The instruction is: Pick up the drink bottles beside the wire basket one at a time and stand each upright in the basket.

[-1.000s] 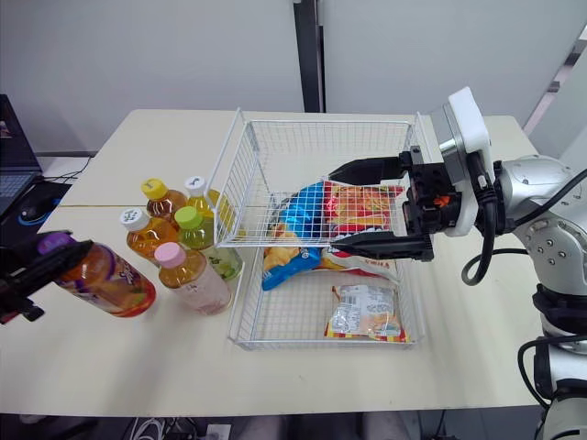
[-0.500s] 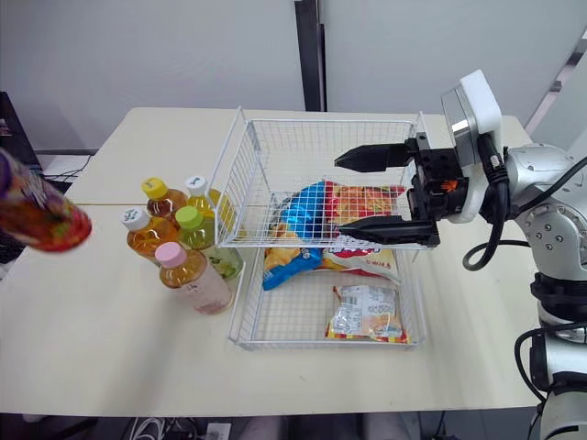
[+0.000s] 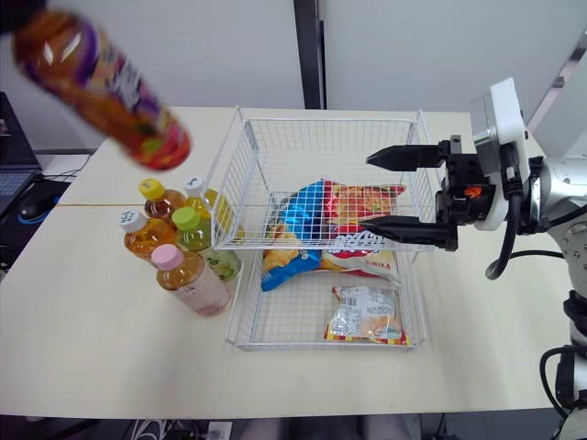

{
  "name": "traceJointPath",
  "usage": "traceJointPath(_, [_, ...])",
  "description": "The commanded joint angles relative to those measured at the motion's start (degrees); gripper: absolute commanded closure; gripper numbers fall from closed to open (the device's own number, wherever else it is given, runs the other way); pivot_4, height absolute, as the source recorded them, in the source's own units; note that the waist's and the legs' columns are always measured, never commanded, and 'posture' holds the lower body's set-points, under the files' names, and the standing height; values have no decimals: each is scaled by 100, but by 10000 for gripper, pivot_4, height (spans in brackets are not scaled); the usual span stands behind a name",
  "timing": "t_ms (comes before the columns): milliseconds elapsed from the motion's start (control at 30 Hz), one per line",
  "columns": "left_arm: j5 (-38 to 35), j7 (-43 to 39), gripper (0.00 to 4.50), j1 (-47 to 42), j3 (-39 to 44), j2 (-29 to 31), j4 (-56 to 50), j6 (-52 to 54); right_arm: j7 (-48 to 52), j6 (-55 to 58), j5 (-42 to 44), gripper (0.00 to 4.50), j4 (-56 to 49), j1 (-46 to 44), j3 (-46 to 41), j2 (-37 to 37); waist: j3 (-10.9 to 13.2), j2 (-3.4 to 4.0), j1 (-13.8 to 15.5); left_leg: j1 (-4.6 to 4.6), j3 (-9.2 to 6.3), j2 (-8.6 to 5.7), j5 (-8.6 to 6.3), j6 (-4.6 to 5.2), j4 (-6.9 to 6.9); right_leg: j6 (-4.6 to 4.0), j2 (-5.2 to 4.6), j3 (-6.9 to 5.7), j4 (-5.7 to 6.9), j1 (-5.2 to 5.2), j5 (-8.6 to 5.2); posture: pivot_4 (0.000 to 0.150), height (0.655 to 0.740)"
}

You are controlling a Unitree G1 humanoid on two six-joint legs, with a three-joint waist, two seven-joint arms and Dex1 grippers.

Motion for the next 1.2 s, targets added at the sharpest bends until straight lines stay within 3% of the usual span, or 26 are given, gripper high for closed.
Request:
traceJointPath(33, [1176,-519,31355,-1534,-705,-785,874,321,-310,72,139,0,-331,139,-468,-206,3,-3,18,-3,-4,-1,0,0,4,2,1,-1,-5,0,2,1500,7400])
traceJointPath(300, [2835,-1628,31355,-2414,-1376,-2590,2120,103,-689,163,179,0,-463,414,-814,-489,9,7,-78,-5,5,11,1,1,-4,4,-4,16,-2,-13,1,1500,7400])
traceJointPath(633, [4130,-1473,31355,-2323,-1230,-4618,2897,-953,-1017,134,-118,0,-415,715,-1003,-814,10,6,-61,-84,6,1,12,-13,9,11,-43,33,18,-102,1,1500,7400])
traceJointPath(933, [5041,-1256,31355,-2497,-1173,-5631,3825,-1780,-1244,343,220,0,-398,676,-1340,-920,10,6,-59,-86,13,-8,13,7,15,12,-51,28,40,-106,0,1500,7400])
traceJointPath(1200, [5567,-1210,31355,-2752,-999,-6066,4853,-2356,-1284,394,486,0,-314,697,-1757,-1060,10,6,-53,-85,18,-14,13,15,24,12,-52,25,59,-105,0,1500,7400])
